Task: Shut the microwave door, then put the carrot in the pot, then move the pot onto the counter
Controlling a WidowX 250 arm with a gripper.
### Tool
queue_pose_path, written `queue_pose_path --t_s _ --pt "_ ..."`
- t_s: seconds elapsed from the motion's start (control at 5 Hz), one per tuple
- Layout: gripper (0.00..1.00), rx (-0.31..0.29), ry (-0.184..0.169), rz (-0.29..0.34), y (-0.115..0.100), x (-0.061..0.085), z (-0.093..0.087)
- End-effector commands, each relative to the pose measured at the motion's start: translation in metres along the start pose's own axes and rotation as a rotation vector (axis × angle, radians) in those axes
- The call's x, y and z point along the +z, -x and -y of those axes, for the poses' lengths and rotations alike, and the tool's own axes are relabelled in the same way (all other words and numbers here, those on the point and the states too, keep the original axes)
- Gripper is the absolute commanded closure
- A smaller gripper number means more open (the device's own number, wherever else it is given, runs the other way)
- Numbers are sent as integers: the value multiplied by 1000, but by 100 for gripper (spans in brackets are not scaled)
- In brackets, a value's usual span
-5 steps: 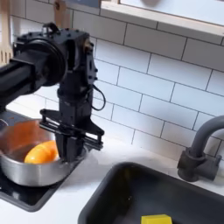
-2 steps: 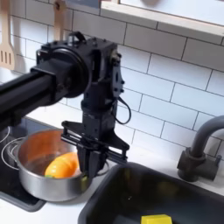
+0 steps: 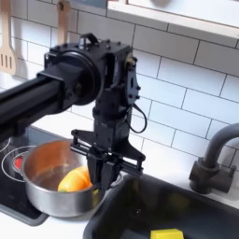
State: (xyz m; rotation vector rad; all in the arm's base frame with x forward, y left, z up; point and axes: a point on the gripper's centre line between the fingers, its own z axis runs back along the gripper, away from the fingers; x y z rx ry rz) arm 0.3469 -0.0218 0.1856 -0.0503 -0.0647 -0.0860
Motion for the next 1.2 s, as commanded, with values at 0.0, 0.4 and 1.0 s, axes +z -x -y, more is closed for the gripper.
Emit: queue_pose_path --t_s 0.0,0.4,1.0 --pt "0 -4 -12 39 5 17 -2" --pt "0 -16 -24 80 17 40 -4" --pt "0 -5 -22 67 24 46 -9"
